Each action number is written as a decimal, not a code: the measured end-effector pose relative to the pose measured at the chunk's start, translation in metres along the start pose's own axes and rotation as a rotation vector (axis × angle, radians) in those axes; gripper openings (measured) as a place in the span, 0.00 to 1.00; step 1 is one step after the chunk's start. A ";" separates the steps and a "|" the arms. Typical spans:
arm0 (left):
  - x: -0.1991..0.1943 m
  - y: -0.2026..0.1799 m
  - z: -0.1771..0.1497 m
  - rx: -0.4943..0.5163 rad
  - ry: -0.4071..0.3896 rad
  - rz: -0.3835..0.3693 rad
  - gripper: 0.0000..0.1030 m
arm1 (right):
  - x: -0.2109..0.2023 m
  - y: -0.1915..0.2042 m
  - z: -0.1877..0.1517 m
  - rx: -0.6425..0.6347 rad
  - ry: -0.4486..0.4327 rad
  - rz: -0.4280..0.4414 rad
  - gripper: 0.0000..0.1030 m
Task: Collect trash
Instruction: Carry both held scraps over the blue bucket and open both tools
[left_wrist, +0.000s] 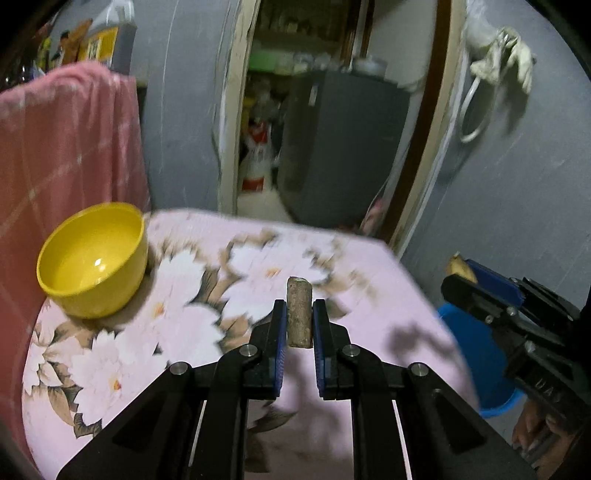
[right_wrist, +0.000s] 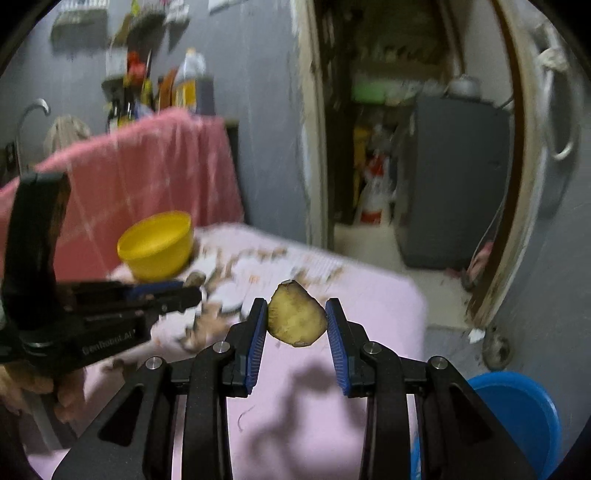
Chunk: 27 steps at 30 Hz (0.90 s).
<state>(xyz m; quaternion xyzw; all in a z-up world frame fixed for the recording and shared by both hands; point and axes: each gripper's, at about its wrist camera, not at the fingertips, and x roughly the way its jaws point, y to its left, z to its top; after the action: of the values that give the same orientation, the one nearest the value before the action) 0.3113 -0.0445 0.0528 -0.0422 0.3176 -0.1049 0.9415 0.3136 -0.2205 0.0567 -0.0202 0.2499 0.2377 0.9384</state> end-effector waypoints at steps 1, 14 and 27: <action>-0.004 -0.005 0.003 0.001 -0.018 -0.005 0.10 | -0.007 -0.003 0.004 0.008 -0.028 -0.006 0.29; -0.037 -0.109 0.032 0.076 -0.230 -0.146 0.10 | -0.102 -0.058 0.016 0.067 -0.209 -0.174 0.29; 0.002 -0.187 0.027 0.131 -0.123 -0.263 0.10 | -0.130 -0.124 -0.008 0.164 -0.118 -0.309 0.29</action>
<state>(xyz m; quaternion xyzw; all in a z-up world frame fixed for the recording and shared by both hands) 0.2971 -0.2270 0.1003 -0.0283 0.2436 -0.2449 0.9380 0.2675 -0.3880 0.1018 0.0321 0.2071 0.0701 0.9753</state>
